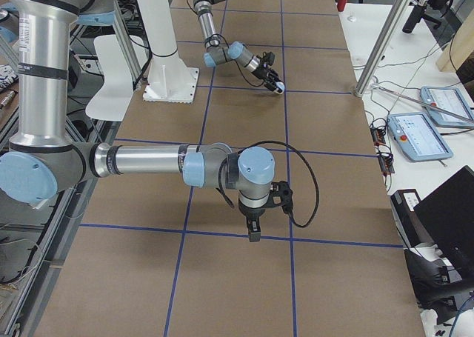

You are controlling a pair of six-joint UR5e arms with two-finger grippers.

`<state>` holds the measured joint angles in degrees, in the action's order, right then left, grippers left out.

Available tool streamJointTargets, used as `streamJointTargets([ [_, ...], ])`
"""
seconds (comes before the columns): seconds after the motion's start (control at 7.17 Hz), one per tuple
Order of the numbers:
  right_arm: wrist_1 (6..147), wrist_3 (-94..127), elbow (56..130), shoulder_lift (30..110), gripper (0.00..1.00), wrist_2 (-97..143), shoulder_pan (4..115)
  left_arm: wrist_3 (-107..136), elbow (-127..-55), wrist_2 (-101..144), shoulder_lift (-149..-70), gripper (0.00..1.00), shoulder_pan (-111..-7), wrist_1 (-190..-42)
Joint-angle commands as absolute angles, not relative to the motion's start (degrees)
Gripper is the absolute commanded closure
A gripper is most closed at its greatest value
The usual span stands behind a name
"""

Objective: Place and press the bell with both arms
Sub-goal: 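Carry the blue bell with the left gripper toward the table centre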

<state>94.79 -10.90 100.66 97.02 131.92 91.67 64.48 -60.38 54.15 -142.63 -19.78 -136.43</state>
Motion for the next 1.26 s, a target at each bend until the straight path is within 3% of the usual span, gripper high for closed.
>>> streamJointTargets([
  [0.0,94.7,-10.9,100.4,97.0,0.0,131.9,91.7,63.7,-58.8,54.1,-143.3,1.0,-19.5,-136.4],
  [0.14,94.7,-10.9,100.4,97.0,0.0,131.9,91.7,63.7,-58.7,54.1,-143.3,0.98,-19.5,-136.4],
  [0.28,94.7,-10.9,100.4,96.9,0.0,131.8,91.7,63.8,-58.8,54.1,-143.3,0.19,-19.4,-136.4],
  [0.42,94.7,-10.9,100.5,96.9,0.0,131.9,91.7,63.8,-59.1,54.2,-143.3,0.0,-19.2,-136.4],
  [0.84,94.3,-10.9,100.5,96.4,0.0,131.9,91.7,59.5,-64.6,55.6,-143.9,0.0,-19.9,-136.1],
  [1.12,94.5,-10.8,101.1,95.6,0.0,131.1,90.4,55.4,-66.3,67.2,-143.9,0.0,-27.7,-133.2],
])
